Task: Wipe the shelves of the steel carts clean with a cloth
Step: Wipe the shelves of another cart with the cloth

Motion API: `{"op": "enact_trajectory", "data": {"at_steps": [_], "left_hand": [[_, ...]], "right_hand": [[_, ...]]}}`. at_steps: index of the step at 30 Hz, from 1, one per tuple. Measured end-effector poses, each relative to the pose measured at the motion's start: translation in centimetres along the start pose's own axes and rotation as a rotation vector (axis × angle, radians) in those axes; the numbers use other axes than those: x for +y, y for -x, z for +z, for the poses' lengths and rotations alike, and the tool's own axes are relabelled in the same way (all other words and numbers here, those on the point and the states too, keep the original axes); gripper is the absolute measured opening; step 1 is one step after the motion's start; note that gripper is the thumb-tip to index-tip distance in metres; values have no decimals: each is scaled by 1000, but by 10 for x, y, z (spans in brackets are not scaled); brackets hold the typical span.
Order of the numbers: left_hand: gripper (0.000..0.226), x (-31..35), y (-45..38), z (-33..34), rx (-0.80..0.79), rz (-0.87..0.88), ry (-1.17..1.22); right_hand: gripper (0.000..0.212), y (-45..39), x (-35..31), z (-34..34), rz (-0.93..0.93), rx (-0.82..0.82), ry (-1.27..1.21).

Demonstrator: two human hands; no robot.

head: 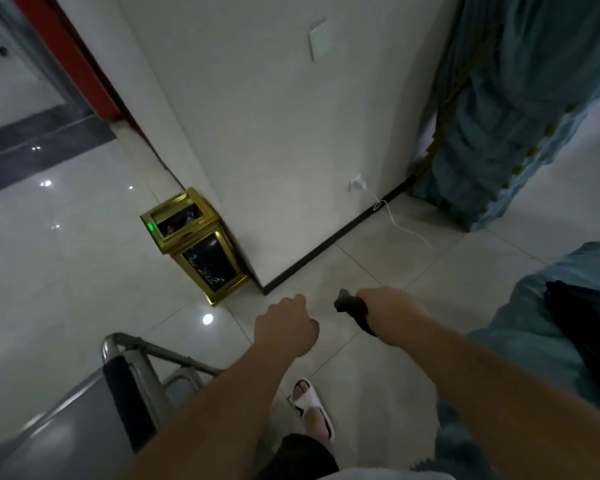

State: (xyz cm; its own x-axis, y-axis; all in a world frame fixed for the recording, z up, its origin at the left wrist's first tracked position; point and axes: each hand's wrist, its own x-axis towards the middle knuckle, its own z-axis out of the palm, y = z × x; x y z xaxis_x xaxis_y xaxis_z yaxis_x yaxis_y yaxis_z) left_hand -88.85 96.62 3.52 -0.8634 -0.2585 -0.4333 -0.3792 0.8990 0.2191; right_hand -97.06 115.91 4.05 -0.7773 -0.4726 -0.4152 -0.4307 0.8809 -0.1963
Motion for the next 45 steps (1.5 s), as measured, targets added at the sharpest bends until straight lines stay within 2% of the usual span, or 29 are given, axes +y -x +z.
{"op": "enact_trajectory", "data": {"at_steps": [8, 12, 17, 20, 27, 30, 36, 39, 45], "left_hand": [[43, -92, -106, -57, 43, -146, 94], [40, -147, -142, -99, 97, -248, 143], [44, -216, -170, -124, 158, -393, 237], [45, -254, -188, -130, 188, -512, 318], [54, -315, -225, -151, 245, -805, 443], [56, -335, -224, -154, 244, -949, 517], [58, -377, -214, -157, 310, -1191, 731], [60, -406, -209, -158, 325, -1276, 782], [58, -498, -203, -157, 323, -1349, 812]], "right_hand": [[8, -149, -79, -46, -177, -11, 116], [2, -216, -136, -69, -248, -26, 118], [14, -292, -199, -90, -385, -76, 142], [4, -341, -242, -99, -494, -118, 231], [36, -446, -348, -132, -746, -233, 352], [44, -475, -396, -148, -828, -320, 459], [34, -504, -485, -140, -1029, -374, 664], [33, -512, -532, -123, -1086, -424, 742], [17, -526, -625, -77, -1208, -432, 713]]}}
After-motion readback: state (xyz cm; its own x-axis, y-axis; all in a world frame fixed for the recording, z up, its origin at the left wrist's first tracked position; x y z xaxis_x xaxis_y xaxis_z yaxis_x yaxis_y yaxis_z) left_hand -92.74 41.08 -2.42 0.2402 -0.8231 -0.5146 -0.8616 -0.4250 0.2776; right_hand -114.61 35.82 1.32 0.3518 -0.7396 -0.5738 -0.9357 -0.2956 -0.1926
